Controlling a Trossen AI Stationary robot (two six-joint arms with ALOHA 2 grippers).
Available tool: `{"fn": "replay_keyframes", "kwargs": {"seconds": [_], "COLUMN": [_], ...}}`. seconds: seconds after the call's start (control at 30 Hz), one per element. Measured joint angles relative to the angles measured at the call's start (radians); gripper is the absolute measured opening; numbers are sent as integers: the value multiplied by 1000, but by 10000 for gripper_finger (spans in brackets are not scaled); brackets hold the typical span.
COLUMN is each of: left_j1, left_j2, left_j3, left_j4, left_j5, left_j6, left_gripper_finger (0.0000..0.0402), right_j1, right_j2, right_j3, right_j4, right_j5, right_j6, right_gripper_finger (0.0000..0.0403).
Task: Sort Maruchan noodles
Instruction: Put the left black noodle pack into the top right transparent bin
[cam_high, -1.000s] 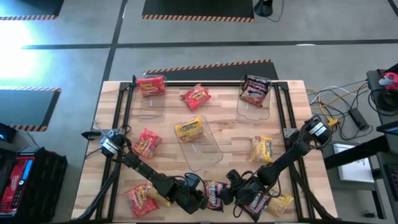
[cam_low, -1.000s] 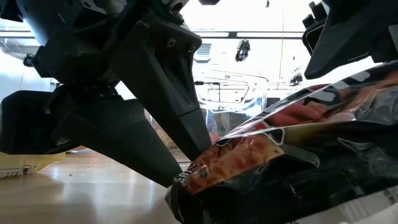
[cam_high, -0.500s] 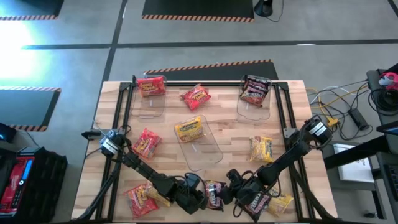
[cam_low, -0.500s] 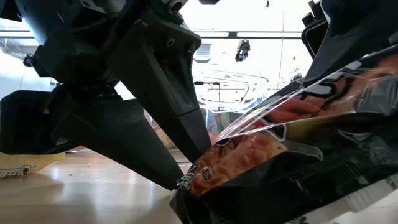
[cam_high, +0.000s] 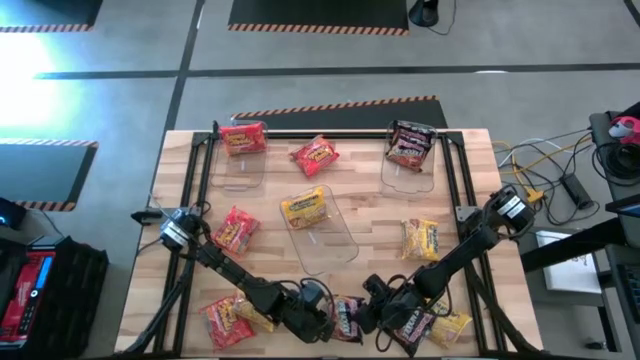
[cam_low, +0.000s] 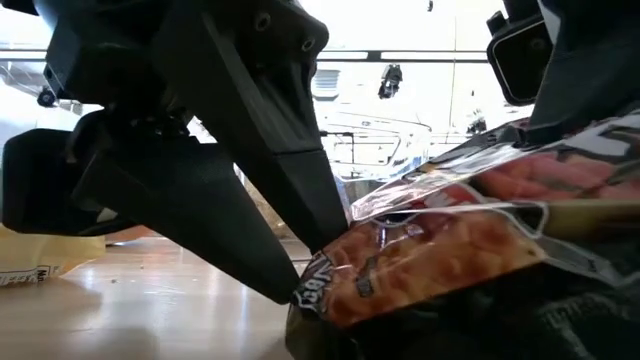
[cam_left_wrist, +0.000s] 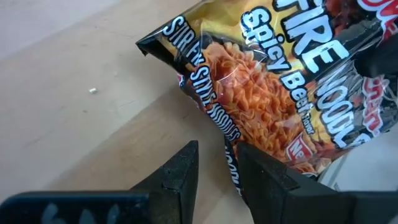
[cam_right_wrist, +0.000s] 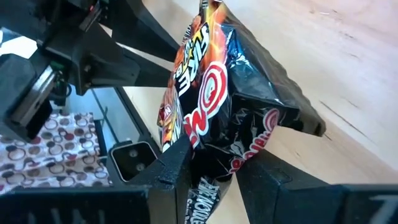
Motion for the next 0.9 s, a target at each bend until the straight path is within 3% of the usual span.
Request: {"fn": "replay_keyframes", "kwargs": {"seconds": [0.17,0.5,0.9], "left_j1": [0,1,18], "left_j2": [-1,-3,-4], "left_j3": [1,2,2], "left_j4": [7,3,-11], "left_j5": [7,11,13], "left_j6": [-13,-19,-34], "left_gripper_finger": [100,144,160], "right_j1": [-1,-2,-2], "right_j2": [-12,-134,-413], "right_j3": [0,0,-2], "right_j4": [-27,-282,-528], "right_j5": [-19,-27,-35], "right_j6": [-34,-83,-152], "right_gripper_finger": [99,96,89]}}
